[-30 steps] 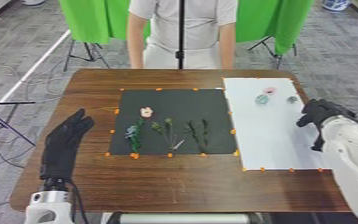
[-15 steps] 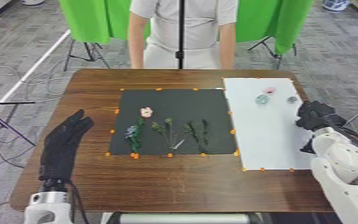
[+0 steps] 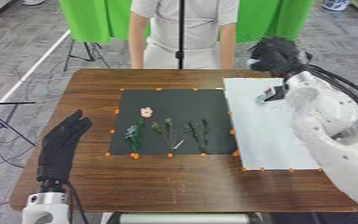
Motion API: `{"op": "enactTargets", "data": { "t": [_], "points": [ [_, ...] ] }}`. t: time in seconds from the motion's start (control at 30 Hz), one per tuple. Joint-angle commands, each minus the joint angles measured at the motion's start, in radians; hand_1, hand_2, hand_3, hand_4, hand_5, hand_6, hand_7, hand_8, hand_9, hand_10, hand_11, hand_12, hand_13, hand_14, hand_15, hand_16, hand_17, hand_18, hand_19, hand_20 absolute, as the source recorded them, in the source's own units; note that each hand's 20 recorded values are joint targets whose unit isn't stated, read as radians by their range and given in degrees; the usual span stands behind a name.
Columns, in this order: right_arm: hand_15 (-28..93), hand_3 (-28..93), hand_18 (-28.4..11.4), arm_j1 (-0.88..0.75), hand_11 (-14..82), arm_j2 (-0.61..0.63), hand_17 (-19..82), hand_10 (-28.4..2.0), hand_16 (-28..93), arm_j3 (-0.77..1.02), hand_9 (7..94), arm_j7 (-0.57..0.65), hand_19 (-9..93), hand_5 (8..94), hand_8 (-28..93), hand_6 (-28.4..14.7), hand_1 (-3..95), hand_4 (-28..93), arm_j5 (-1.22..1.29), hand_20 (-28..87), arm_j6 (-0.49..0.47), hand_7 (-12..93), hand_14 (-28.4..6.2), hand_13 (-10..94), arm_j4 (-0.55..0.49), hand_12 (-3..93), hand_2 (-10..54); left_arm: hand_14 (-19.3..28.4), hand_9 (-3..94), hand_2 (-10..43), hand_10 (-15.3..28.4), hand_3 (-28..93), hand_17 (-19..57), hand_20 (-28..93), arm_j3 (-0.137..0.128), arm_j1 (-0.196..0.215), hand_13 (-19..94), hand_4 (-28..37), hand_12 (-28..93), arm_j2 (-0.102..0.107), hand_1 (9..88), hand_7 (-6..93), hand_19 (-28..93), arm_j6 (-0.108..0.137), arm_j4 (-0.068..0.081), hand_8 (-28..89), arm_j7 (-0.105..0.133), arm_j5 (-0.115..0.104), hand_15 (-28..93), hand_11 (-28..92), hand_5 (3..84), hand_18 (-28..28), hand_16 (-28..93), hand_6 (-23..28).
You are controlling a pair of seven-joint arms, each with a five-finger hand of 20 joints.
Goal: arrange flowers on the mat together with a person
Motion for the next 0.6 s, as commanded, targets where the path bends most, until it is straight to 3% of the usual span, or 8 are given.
{"op": "enactTargets", "data": {
  "t": [0.03,0.27,0.6],
  "points": [
    [69,58,-17.5,0.206,13.8,-0.274,60,-6.6,30,-0.286,93.7,-0.071,93,85.8,7,3.5,63.5,-27,-0.017,64,-0.086,18,1.2,94,0.088,40.6,-9.5,16.0,45.2,-5.7,13.1,67,4.9,17,0.008,0.001,35,-18.4,16,0.001,23.7,8.3,1,0.005,0.004,-5,-0.012,-0.003,10,12,47.2,11.2,5,4.3],
    [69,60,-17.2,0.232,13.9,-0.391,60,-6.6,31,-0.418,93.7,-0.114,93,86.2,7,3.8,62.5,-27,-0.095,65,-0.169,18,1.2,94,0.180,40.7,-9.5,16.1,45.3,-5.9,12.9,67,4.9,17,0.014,-0.012,35,-18.5,16,0.010,23.6,8.7,1,-0.006,0.013,-5,-0.019,-0.004,10,13,47.1,11.2,4,4.1],
    [70,66,-17.3,0.223,14.0,-0.407,60,-6.9,31,-0.456,93.7,-0.132,93,87.0,8,4.1,59.1,-28,-0.157,65,-0.227,18,1.3,94,0.232,40.0,-9.5,14.8,45.8,-6.6,11.5,68,5.0,16,0.016,-0.011,36,-19.1,16,0.012,23.5,10.7,1,-0.009,0.016,-5,-0.021,-0.003,10,13,46.8,11.1,4,2.9]
  ]
}}
